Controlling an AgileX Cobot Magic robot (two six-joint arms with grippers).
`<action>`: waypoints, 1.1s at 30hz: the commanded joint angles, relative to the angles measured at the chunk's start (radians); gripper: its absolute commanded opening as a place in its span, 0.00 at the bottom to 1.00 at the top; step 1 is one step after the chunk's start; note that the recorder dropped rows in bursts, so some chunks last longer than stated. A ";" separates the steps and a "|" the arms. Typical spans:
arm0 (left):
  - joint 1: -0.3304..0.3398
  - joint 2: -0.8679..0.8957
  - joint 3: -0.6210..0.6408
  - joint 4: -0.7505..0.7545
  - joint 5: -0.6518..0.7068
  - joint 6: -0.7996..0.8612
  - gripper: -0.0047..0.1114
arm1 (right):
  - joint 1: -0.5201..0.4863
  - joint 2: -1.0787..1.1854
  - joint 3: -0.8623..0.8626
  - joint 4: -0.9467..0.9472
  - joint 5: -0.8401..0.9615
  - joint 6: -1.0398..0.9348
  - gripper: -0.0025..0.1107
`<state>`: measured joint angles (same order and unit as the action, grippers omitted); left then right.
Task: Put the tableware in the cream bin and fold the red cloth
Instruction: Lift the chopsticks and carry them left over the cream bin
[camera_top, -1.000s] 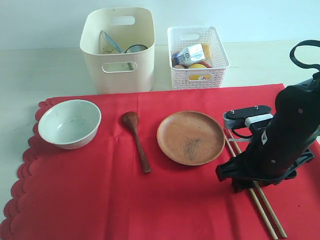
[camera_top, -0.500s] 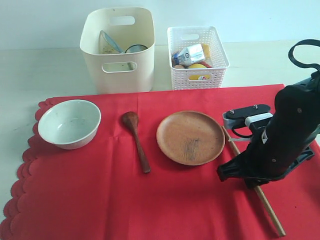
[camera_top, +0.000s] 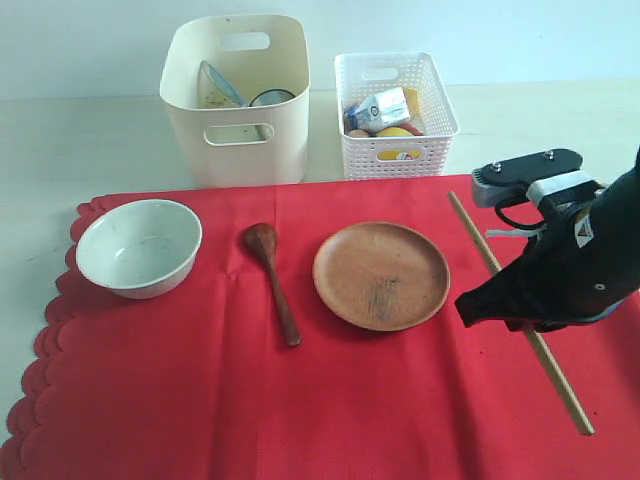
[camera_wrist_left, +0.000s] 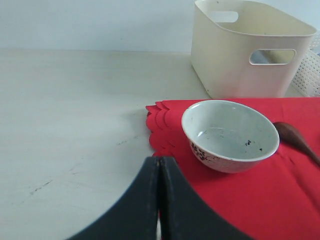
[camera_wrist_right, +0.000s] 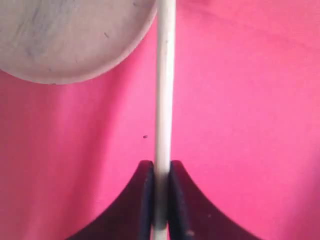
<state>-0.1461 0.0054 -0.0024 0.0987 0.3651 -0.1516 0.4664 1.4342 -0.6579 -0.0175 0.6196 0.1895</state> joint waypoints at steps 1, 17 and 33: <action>-0.006 -0.005 0.002 -0.006 -0.009 -0.007 0.04 | -0.002 -0.057 -0.066 0.058 0.063 -0.110 0.02; -0.006 -0.005 0.002 -0.006 -0.009 -0.006 0.04 | -0.002 0.210 -0.634 0.254 0.330 -0.322 0.02; -0.006 -0.005 0.002 -0.006 -0.009 -0.006 0.04 | -0.002 0.551 -1.156 0.294 0.410 -0.368 0.02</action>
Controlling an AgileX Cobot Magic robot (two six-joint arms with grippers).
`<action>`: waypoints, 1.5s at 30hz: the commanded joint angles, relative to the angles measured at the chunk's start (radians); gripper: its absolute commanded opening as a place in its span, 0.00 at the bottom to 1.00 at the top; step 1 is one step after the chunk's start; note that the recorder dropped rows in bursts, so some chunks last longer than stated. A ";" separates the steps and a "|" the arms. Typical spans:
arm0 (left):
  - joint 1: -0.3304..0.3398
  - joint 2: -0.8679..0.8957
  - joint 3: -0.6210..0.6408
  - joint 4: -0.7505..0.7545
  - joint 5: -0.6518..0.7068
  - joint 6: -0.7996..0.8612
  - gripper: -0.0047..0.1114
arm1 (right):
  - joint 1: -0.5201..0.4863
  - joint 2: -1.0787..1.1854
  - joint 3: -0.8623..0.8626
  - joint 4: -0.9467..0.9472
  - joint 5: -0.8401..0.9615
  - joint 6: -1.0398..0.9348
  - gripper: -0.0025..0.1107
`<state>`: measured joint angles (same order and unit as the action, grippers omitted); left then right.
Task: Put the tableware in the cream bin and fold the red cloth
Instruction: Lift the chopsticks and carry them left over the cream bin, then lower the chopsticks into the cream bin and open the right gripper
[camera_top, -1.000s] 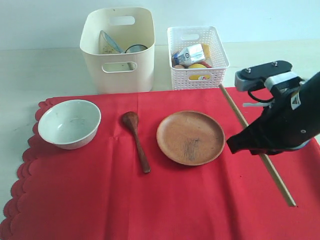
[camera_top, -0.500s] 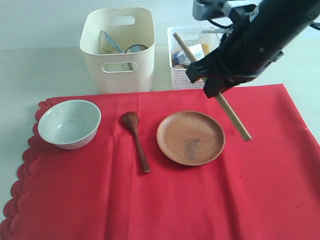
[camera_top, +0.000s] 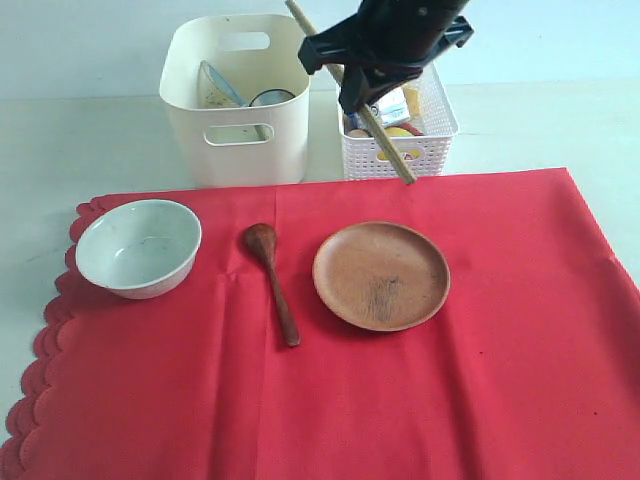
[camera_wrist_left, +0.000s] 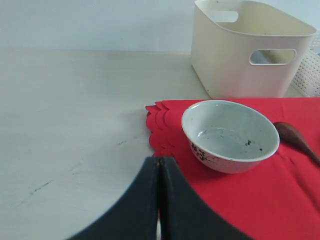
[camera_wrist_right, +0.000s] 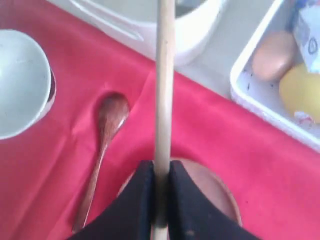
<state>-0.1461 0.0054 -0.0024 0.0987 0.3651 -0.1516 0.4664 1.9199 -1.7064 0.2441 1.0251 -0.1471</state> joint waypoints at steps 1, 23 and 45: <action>-0.006 -0.005 0.002 -0.006 -0.009 -0.006 0.04 | -0.002 0.086 -0.141 0.046 0.004 -0.038 0.02; -0.006 -0.005 0.002 -0.006 -0.009 -0.004 0.04 | -0.002 0.409 -0.580 0.260 -0.202 -0.170 0.02; -0.006 -0.005 0.002 -0.006 -0.009 -0.006 0.04 | -0.002 0.436 -0.584 0.279 -0.293 -0.314 0.02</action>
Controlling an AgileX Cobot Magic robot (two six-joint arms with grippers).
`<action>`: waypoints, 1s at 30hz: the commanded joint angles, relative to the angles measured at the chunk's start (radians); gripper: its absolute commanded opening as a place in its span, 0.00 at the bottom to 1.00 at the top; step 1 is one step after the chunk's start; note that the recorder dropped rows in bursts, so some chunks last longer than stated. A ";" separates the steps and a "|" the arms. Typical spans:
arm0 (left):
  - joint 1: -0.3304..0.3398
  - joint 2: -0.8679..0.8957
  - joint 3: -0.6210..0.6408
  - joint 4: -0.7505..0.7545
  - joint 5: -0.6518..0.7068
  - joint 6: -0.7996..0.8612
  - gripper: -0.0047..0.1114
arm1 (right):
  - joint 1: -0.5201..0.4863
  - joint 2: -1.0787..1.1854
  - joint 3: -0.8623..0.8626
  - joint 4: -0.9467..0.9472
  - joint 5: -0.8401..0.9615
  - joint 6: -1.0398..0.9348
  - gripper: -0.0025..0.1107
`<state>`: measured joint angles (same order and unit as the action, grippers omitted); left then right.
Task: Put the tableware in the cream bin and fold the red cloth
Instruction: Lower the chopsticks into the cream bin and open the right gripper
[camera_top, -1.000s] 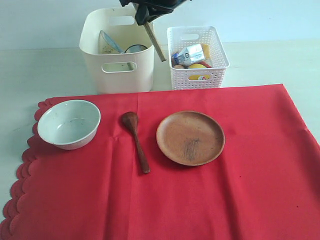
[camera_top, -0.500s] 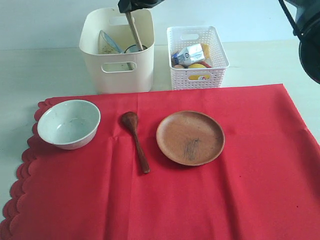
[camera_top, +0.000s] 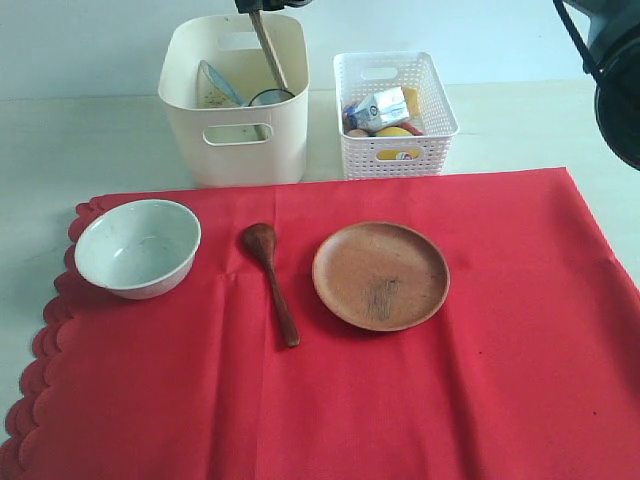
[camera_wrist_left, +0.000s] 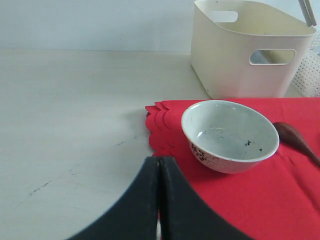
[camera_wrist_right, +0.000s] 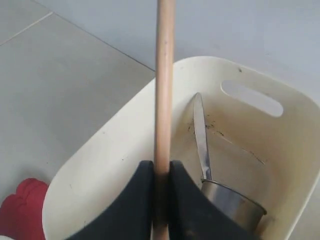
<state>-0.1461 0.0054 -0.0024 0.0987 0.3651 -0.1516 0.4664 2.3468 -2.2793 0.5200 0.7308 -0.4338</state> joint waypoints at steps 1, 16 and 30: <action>-0.006 -0.005 0.002 -0.006 -0.009 -0.006 0.04 | 0.003 0.014 -0.011 0.003 0.004 -0.040 0.02; -0.006 -0.005 0.002 -0.006 -0.009 -0.005 0.04 | 0.024 0.037 -0.008 -0.093 -0.005 -0.029 0.08; -0.006 -0.005 0.002 -0.006 -0.009 -0.006 0.04 | 0.028 0.061 -0.008 -0.116 0.058 -0.007 0.20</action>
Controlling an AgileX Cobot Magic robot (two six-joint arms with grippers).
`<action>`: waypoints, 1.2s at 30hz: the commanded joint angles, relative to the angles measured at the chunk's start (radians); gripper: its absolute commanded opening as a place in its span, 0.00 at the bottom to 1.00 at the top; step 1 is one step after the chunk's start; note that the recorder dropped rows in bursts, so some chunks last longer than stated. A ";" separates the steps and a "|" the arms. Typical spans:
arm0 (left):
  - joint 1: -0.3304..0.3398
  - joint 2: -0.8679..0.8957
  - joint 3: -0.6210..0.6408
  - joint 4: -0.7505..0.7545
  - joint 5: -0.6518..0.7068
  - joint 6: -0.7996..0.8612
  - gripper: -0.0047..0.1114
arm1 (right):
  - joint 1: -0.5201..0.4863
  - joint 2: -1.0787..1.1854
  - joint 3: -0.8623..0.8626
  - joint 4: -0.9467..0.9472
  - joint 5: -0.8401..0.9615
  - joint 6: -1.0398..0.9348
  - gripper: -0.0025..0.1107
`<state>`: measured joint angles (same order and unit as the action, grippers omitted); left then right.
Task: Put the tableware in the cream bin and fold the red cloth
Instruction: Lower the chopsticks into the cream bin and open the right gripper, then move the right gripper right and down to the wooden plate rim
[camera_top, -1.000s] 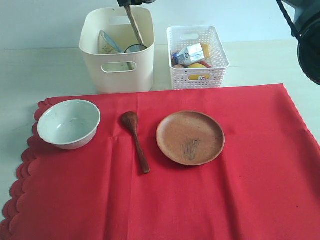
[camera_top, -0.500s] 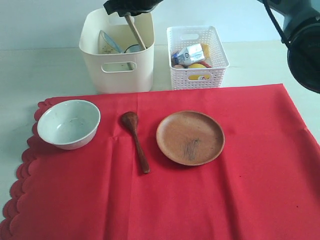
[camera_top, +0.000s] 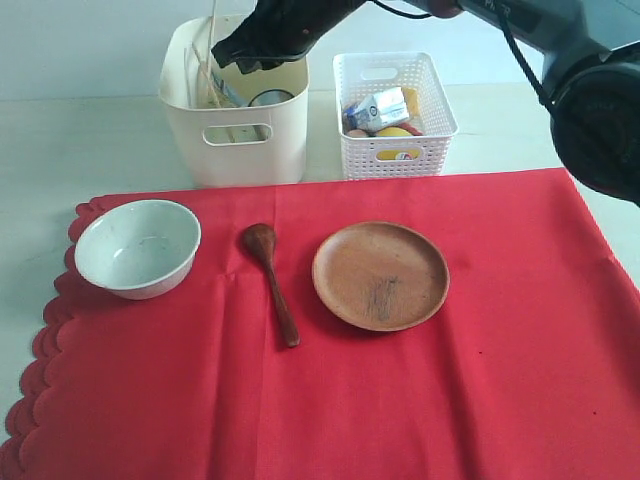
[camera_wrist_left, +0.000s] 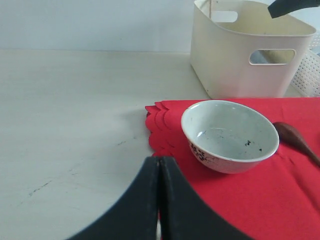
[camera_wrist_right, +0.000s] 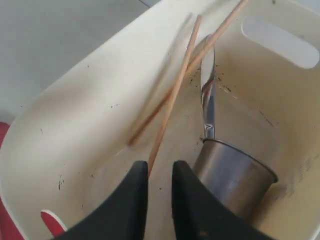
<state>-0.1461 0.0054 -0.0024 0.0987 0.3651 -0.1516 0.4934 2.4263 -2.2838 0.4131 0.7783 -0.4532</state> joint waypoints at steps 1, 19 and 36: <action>-0.006 -0.005 0.002 -0.006 -0.009 -0.006 0.04 | 0.001 -0.026 -0.003 -0.009 0.018 0.013 0.20; -0.006 -0.005 0.002 -0.006 -0.009 -0.006 0.04 | 0.001 -0.208 -0.003 -0.300 0.372 0.340 0.20; -0.006 -0.005 0.002 -0.006 -0.009 -0.006 0.04 | 0.001 -0.310 0.122 -0.321 0.443 0.439 0.20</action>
<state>-0.1461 0.0054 -0.0024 0.0987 0.3651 -0.1516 0.4934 2.1589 -2.2110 0.0990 1.2186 -0.0199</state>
